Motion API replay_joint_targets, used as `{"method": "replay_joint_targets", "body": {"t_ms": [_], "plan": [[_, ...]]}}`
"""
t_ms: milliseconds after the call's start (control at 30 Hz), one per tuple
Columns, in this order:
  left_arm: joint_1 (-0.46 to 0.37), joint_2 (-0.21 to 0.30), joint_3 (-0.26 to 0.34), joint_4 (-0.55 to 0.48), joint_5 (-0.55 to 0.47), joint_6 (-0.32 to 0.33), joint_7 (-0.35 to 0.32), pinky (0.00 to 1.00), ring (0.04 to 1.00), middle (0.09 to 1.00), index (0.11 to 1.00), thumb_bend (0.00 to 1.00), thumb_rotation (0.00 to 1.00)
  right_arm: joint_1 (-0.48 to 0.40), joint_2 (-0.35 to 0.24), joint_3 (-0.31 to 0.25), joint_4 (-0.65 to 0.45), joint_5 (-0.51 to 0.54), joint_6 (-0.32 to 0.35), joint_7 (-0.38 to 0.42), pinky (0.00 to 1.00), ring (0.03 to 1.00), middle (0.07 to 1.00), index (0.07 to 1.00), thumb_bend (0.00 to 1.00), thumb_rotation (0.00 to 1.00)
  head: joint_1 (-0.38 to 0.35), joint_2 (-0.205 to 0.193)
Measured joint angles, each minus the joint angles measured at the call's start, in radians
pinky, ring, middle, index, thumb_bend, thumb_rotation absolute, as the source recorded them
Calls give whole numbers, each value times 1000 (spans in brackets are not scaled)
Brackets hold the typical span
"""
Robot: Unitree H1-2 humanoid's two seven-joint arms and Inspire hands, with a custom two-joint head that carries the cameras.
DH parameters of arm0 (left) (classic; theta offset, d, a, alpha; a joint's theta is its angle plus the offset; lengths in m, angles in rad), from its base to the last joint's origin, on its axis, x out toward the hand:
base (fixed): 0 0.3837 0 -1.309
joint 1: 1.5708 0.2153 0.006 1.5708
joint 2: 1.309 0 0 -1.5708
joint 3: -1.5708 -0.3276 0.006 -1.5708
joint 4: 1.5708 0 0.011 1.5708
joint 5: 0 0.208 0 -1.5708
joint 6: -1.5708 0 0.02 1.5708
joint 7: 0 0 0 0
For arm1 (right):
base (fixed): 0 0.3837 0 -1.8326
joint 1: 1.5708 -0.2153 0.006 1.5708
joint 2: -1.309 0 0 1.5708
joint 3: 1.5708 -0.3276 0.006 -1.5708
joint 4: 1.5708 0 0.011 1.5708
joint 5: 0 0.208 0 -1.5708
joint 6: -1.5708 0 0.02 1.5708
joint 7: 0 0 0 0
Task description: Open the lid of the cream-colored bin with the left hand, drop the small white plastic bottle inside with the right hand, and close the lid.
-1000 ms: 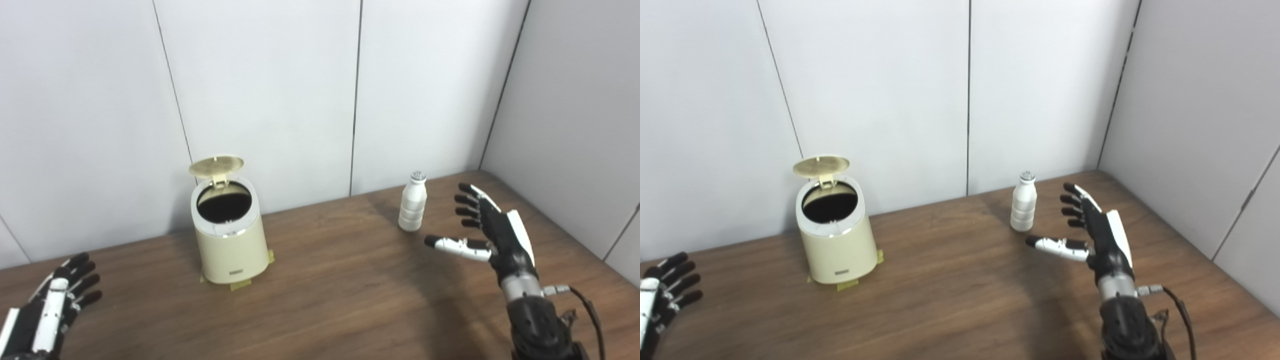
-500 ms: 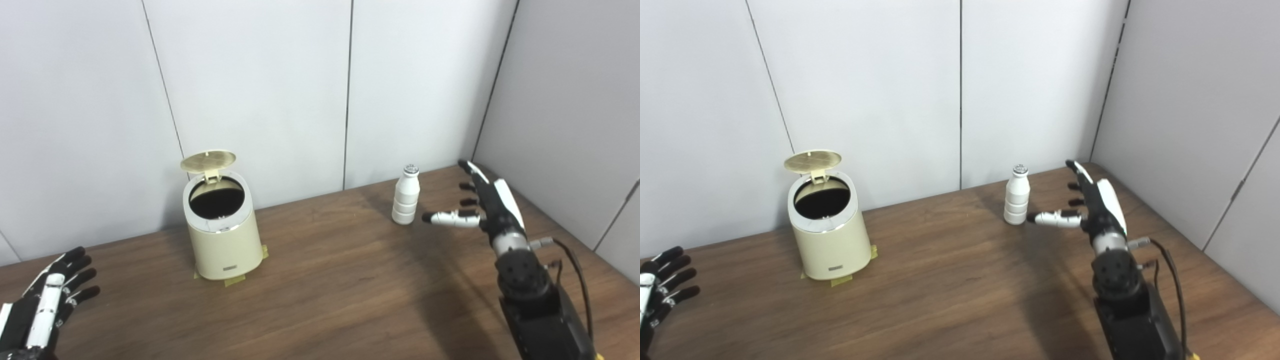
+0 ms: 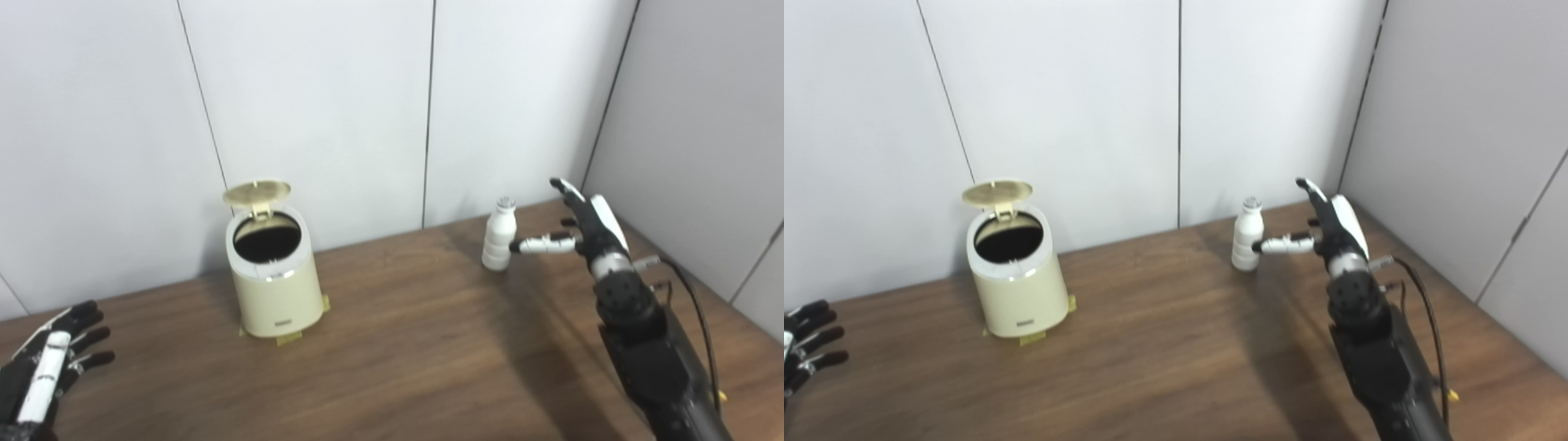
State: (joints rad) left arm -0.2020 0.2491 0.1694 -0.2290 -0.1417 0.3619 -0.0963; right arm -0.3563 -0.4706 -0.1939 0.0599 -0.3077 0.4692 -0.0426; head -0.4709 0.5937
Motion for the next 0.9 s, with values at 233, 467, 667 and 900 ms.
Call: {"method": "replay_joint_targets", "body": {"t_ms": [233, 467, 667, 900], "plan": [[3, 4, 0, -17, 0, 8, 0, 681, 785, 814, 808, 524, 732, -16, -2, 40, 29, 2, 0, 15, 780, 885, 928, 932, 928, 164, 15, 0], [3, 9, -5, -24, -8, 10, -21, 639, 784, 823, 822, 540, 707, -51, -2, 76, 79, 0, 0, 15, 777, 892, 927, 934, 925, 195, 25, -5], [3, 10, -4, -25, -9, 17, -23, 692, 795, 822, 828, 554, 681, -68, 0, 89, 120, -2, 1, 10, 751, 859, 913, 918, 936, 214, 28, -5], [3, 11, -4, -28, -9, 20, -24, 719, 797, 819, 826, 550, 692, -100, 0, 108, 198, -2, -7, -15, 715, 832, 903, 900, 951, 215, 32, -6]]}}
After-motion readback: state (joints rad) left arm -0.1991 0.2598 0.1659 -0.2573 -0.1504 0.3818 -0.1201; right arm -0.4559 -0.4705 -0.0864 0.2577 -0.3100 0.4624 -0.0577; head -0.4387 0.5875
